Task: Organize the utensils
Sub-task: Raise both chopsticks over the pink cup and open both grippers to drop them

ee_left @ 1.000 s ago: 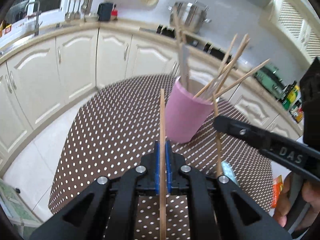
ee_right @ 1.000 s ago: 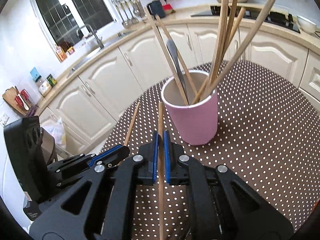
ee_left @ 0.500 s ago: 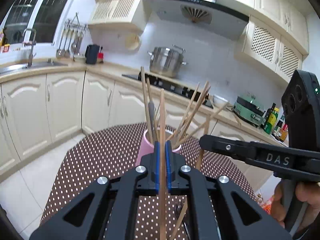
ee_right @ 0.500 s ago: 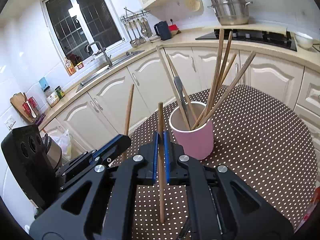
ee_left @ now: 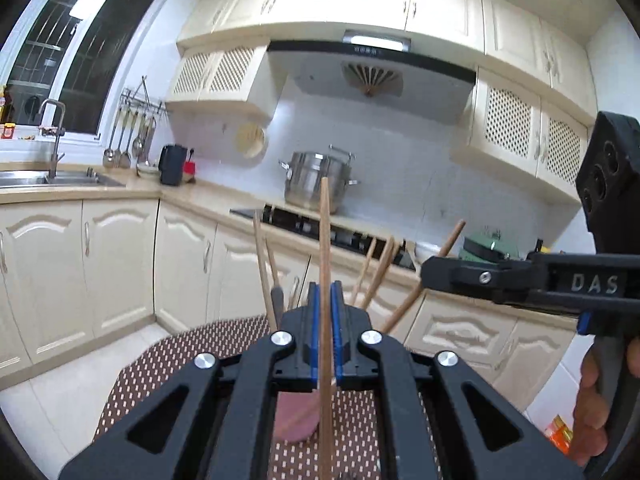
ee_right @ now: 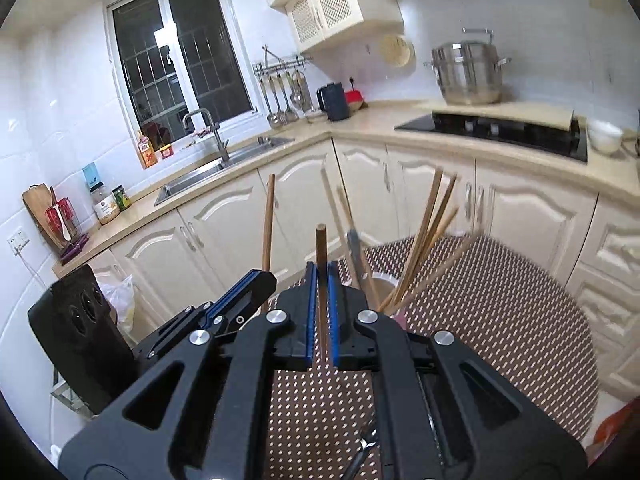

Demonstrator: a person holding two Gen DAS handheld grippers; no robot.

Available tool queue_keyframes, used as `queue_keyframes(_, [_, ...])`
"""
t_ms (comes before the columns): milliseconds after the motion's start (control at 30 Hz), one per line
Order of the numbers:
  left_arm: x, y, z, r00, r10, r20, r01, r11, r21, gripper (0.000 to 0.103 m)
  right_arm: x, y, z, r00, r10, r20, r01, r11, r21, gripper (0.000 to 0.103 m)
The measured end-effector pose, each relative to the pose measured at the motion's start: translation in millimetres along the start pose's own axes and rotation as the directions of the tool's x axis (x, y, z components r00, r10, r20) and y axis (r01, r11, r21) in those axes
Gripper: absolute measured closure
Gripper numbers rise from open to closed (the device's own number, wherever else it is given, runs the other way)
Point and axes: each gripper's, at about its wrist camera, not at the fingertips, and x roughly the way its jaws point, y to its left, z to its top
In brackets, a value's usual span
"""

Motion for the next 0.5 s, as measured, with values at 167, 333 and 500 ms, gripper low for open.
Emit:
queue_keyframes(167, [14,-1,15,0.998,-0.001,0.059,0.001,1.0,-0.007,0.097,-5,-2,25,0.999,-0.017,0.042,0.019,0.999,-0.036,0.097])
queue_keyframes(333, [34,-3,23,0.997,-0.003,0.079,0.005,1.0,-0.019,0.097,-2,-5,46,0.998,-0.029,0.062,0.033,0.997,-0.063,0.097])
queue_keyframes(500, [48,-7,34,0.991,0.007,0.133,-0.007,1.0,-0.003,0.097,4,-10,63,0.996,-0.033,0.082,0.039,0.996,-0.075,0.097])
